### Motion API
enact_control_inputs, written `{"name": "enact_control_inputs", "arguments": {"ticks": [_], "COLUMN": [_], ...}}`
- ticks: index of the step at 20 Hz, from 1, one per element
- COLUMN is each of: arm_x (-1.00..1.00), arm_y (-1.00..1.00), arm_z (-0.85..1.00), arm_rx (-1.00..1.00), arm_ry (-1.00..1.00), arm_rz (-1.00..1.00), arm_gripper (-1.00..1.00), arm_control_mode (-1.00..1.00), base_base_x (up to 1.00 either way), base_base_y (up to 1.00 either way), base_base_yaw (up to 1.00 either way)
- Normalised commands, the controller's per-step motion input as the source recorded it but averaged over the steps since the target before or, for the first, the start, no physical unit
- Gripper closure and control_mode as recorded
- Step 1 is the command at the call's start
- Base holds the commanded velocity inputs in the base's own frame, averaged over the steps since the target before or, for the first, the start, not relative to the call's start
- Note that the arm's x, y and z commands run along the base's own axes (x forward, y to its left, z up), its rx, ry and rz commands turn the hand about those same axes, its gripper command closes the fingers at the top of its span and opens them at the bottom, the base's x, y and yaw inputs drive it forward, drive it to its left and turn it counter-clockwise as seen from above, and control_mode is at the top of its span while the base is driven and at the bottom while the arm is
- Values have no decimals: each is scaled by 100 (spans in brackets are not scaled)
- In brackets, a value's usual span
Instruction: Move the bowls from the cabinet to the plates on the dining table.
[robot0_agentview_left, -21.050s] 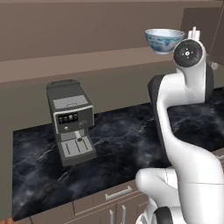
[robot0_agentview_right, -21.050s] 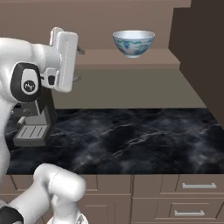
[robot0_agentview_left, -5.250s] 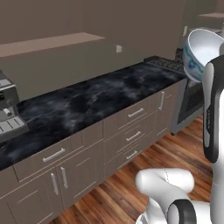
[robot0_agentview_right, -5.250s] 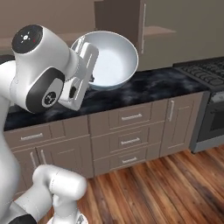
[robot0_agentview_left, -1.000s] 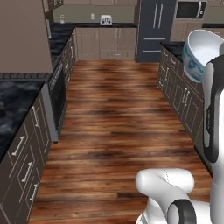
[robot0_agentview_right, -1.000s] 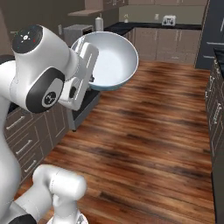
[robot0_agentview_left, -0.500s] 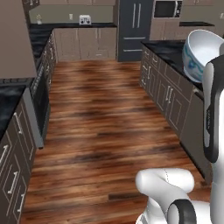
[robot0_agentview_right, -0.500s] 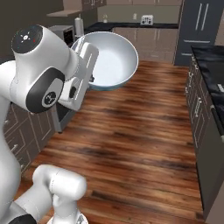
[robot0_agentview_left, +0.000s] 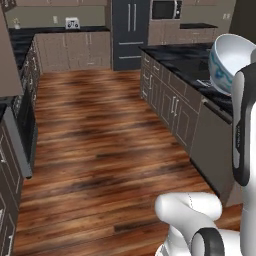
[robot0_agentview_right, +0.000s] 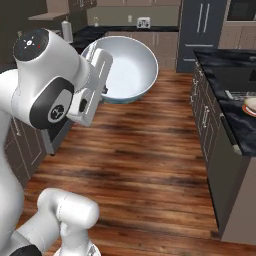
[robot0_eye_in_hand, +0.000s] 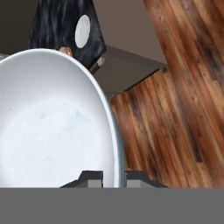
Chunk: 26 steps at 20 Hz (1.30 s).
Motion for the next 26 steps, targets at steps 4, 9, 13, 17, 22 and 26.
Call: {"name": "enact_control_inputs", "arguments": {"ticks": [4,9,13,17,22,26], "arm_x": [0,0,0,0,0,0], "arm_y": [0,0,0,0,0,0], "arm_z": [0,0,0,0,0,0], "arm_rx": [0,0,0,0,0,0], "arm_ry": [0,0,0,0,0,0], "arm_rz": [0,0,0,0,0,0], "arm_gripper": [100,100,100,100,100,100], "arm_control_mode": [100,100,100,100,100,100], "base_base_x": [0,0,0,0,0,0], "base_base_y": [0,0,0,0,0,0], "base_base_yaw": [-25,-25,-25,-25,-25,-25]}}
